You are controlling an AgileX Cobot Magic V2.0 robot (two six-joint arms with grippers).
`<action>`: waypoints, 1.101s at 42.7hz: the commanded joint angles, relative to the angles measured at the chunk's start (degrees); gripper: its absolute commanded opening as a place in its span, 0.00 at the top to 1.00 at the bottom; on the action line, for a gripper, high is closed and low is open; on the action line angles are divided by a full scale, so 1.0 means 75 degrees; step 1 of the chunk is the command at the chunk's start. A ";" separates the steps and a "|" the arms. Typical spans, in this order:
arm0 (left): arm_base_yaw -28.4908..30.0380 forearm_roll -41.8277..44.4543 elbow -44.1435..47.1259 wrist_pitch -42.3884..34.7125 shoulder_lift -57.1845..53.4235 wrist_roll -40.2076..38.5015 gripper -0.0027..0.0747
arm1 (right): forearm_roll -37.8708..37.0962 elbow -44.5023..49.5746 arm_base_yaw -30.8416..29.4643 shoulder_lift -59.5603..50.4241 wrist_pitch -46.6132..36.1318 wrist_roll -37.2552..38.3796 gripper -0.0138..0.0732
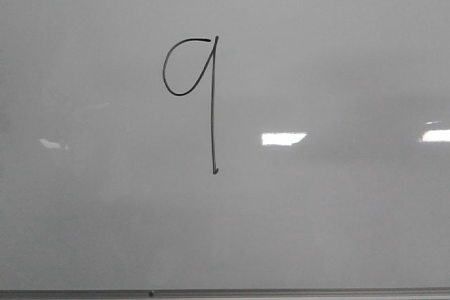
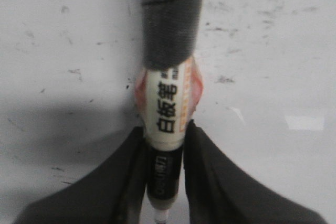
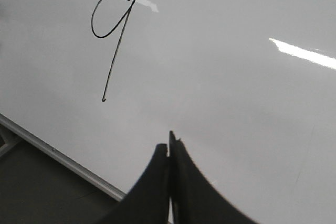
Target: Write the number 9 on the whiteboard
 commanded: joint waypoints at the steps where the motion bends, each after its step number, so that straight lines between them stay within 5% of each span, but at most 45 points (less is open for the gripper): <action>1: 0.0021 0.0005 -0.0193 -0.0540 -0.0191 -0.0078 0.61 | 0.0223 -0.0192 -0.0028 0.0005 -0.0440 -0.0022 0.92; 19: 0.0021 0.0005 -0.0193 -0.0542 -0.0605 -0.0040 0.43 | 0.0223 -0.0192 -0.0028 0.0005 -0.0440 -0.0022 0.92; 32: 0.0021 0.0021 -0.0193 0.0632 -0.3471 0.0230 0.43 | 0.0223 -0.0192 -0.0028 0.0005 -0.0454 -0.0022 0.92; 39: 0.0021 0.0021 -0.0176 0.1738 -0.5086 0.0250 0.56 | 0.0223 -0.0192 -0.0028 0.0005 -0.0454 -0.0022 0.92; 47: 0.0021 0.0021 -0.0179 0.3171 -0.6384 0.0250 0.83 | 0.0223 -0.0192 -0.0028 0.0005 -0.0445 -0.0022 0.92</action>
